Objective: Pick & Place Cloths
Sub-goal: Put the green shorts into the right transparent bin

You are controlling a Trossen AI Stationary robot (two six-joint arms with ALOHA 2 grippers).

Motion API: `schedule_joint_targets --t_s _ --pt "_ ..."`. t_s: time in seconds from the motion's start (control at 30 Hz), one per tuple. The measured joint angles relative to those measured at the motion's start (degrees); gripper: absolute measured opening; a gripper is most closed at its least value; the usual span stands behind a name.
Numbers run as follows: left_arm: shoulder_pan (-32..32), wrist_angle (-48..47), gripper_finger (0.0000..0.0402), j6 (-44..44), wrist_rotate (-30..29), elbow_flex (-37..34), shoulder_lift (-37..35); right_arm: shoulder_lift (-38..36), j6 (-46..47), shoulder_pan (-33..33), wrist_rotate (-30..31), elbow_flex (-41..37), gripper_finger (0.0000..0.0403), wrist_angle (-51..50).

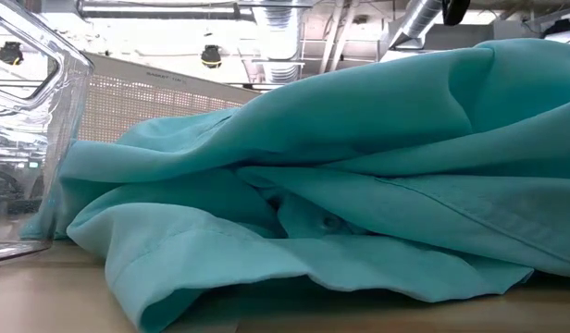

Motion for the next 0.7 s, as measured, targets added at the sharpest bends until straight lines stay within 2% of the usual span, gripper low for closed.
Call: schedule_joint_targets --t_s 0.13,0.33,0.7 --pt "2.8 -6.4 0.0233 -6.8 1.0 0.0 2.9 0.0 1.3 0.0 0.0 0.0 0.0217 -0.4" --pt "6.9 -12.0 0.0230 -16.9 8.4 0.0 6.4 0.0 3.9 0.0 0.0 0.0 0.0217 -2.2" --pt "11.2 -21.6 0.0226 -26.1 19.1 0.0 15.2 0.0 3.8 0.0 -1.5 0.0 0.0217 -10.3"
